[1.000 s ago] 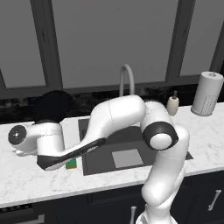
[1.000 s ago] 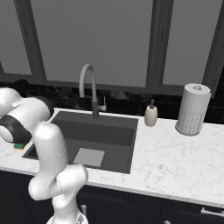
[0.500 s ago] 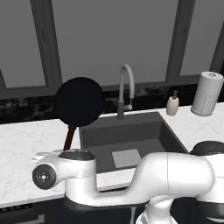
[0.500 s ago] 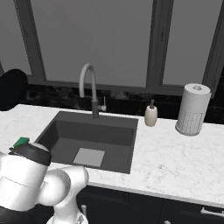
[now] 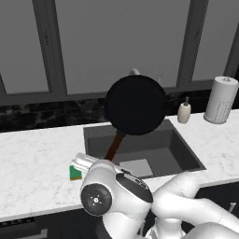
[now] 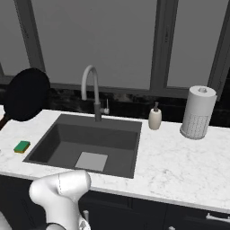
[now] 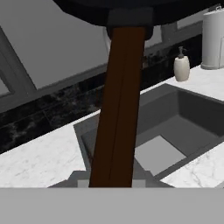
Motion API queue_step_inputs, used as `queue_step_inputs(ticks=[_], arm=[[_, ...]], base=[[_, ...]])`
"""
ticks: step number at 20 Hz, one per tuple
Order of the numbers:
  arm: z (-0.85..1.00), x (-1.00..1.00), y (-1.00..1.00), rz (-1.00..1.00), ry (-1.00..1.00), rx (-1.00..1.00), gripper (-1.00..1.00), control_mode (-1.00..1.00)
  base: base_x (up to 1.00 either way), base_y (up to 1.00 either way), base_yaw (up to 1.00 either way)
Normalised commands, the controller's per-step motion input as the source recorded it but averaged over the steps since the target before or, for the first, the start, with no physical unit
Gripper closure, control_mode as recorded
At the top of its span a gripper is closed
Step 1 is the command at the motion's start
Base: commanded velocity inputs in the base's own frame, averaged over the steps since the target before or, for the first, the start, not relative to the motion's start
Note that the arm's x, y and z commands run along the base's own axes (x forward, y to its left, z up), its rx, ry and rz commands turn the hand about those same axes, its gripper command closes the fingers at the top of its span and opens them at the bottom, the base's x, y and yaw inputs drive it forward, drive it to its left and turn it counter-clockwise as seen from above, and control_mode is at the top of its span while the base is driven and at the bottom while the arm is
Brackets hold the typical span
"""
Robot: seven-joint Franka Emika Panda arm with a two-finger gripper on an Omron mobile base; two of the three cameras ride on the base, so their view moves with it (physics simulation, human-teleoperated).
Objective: Pick the pan and sponge and place them into the sink. Then turn on the water.
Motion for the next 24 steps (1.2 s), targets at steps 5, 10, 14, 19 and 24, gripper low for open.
queue_step_inputs(ticks=[5, 10, 14, 19, 24], arm=[[0.64, -0.39, -0.95, -0.24, 0.0, 0.11, 1.0, -1.0], [0.59, -0.34, -0.96, -0.29, 0.0, 0.07, 1.0, -1.0], [0.29, -0.14, -0.81, -0.19, 0.0, 0.17, 1.0, -1.0], [0.0, 0.04, -0.27, -0.03, 0.05, 0.23, 1.0, -1.0], [-0.24, 0.24, -0.05, -0.01, 0.06, 0.1, 1.0, -1.0]], base=[[0.0, 0.0, 0.0], [0.0, 0.0, 0.0], [0.0, 0.0, 0.0], [0.0, 0.0, 0.0], [0.0, 0.0, 0.0]])
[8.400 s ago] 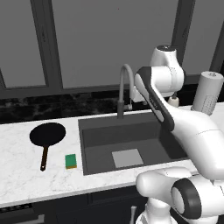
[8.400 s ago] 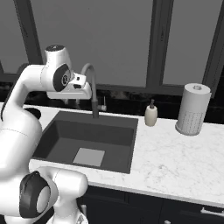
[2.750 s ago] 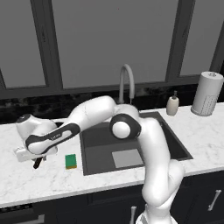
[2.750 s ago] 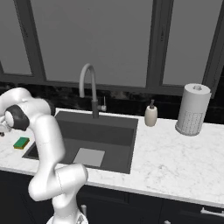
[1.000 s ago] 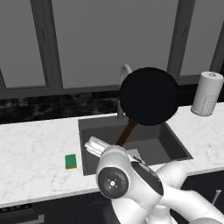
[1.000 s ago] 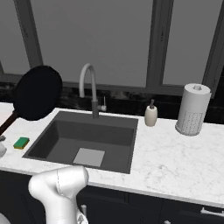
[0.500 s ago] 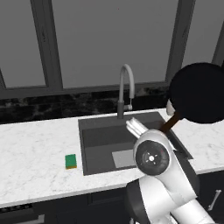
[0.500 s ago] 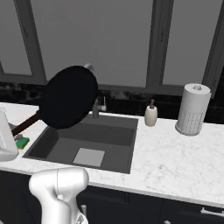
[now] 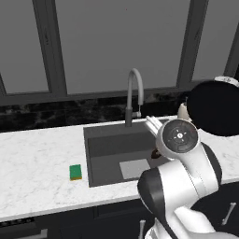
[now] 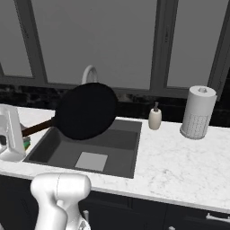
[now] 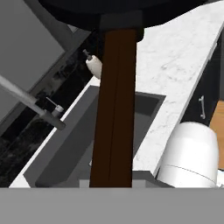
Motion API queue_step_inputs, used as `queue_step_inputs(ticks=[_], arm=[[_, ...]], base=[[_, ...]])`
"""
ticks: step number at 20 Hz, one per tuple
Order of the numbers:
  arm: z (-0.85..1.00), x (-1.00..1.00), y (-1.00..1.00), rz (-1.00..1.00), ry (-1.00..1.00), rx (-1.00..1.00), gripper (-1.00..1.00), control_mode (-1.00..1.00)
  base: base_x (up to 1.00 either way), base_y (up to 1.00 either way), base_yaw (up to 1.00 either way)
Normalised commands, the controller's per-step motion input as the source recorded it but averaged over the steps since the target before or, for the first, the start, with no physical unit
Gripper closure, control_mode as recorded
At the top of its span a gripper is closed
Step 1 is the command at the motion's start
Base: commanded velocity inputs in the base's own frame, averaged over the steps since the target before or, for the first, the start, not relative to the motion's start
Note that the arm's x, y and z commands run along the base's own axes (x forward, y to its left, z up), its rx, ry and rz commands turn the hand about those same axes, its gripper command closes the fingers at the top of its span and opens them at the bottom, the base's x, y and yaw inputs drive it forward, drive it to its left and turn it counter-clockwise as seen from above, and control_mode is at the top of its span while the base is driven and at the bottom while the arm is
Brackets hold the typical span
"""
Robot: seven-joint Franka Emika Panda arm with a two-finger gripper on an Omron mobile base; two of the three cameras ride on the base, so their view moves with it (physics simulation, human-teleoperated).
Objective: Pick the pan and sponge and place them into the sink. Then turn on the water.
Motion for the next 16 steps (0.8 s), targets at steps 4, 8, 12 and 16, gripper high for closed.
queue_step_inputs(ticks=[4, 8, 12, 16], arm=[[-0.38, 0.42, -0.03, 0.0, 0.04, 0.08, 1.0, -1.0], [-0.4, 0.59, 0.0, 0.0, 0.02, 0.05, 1.0, -1.0], [-0.45, 0.73, 0.0, 0.0, 0.12, 0.04, 1.0, -1.0], [-0.46, 0.8, 0.0, 0.0, 0.16, 0.03, 1.0, -1.0]], base=[[0.0, 0.0, 0.0], [0.0, 0.0, 0.0], [0.0, 0.0, 0.0], [0.0, 0.0, 0.0]])
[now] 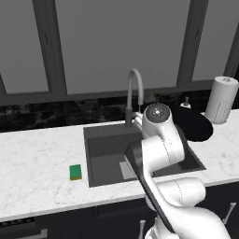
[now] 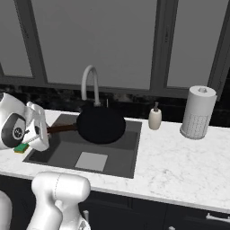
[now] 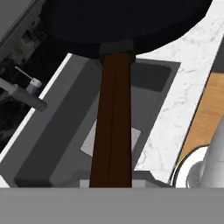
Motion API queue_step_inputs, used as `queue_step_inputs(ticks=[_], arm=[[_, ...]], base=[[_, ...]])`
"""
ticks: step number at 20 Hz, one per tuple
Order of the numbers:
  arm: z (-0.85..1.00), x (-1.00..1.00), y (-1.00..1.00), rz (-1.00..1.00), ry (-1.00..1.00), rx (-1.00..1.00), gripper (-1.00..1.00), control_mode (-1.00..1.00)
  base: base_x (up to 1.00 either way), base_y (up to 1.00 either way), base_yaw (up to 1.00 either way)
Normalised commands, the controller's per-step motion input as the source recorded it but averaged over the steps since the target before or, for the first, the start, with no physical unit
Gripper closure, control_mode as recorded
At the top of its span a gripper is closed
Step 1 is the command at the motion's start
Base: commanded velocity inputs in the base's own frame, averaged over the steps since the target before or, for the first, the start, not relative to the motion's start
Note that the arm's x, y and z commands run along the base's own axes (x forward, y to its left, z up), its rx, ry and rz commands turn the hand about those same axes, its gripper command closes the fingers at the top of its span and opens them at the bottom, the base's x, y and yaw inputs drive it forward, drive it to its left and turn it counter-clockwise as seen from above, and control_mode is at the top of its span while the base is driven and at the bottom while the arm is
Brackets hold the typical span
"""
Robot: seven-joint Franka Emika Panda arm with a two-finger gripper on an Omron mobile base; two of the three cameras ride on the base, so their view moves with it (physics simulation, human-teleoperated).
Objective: Pick the pan and sponge and place them into the sink. Then turn on the water.
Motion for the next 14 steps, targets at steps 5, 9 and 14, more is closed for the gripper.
queue_step_inputs(ticks=[5, 9, 14], arm=[[-0.4, 0.82, 0.0, -0.1, 0.24, 0.02, 1.0, -1.0], [-0.51, 0.9, 0.16, -0.17, 0.3, 0.0, 1.0, -1.0], [-0.49, 0.89, 0.28, -0.2, 0.29, 0.0, 1.0, -1.0]], base=[[0.0, 0.0, 0.0], [0.0, 0.0, 0.0], [0.0, 0.0, 0.0]])
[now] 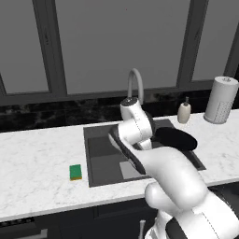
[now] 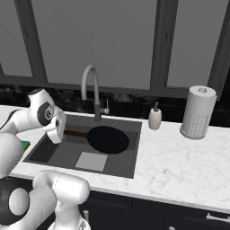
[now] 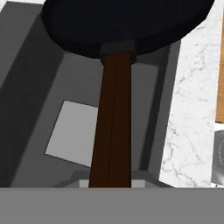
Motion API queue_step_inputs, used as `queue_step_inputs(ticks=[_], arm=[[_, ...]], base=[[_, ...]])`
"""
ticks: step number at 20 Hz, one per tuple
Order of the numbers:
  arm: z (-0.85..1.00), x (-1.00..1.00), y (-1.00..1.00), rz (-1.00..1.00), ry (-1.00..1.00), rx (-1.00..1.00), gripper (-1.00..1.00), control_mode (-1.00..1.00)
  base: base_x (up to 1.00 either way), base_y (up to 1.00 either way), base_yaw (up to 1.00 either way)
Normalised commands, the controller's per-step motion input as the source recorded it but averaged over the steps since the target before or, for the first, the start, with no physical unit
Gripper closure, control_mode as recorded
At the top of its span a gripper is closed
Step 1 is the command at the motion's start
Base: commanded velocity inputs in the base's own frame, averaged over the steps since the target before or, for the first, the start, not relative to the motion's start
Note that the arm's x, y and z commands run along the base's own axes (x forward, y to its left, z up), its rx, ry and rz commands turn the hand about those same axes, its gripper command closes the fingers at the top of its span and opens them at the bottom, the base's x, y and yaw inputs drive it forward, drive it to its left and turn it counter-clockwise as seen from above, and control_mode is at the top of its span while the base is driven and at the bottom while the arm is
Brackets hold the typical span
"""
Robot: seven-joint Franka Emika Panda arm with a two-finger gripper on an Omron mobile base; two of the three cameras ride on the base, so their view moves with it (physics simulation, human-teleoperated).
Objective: Pick the pan and sponge and place them into the sink. Then turn on the water.
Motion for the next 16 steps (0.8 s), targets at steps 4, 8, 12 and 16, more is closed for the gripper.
queue_step_inputs(ticks=[4, 8, 12, 16], arm=[[-0.47, 0.86, 0.3, -0.1, 0.1, 0.0, 1.0, -1.0], [-0.51, 0.77, 0.3, 0.0, 0.0, 0.0, 1.0, -1.0], [-0.6, 0.77, 0.23, 0.04, 0.0, 0.0, 1.0, -1.0], [-0.73, 0.6, 0.1, 0.05, 0.0, 0.0, 1.0, -1.0]], base=[[0.0, 0.0, 0.0], [0.0, 0.0, 0.0], [0.0, 0.0, 0.0], [0.0, 0.0, 0.0]])
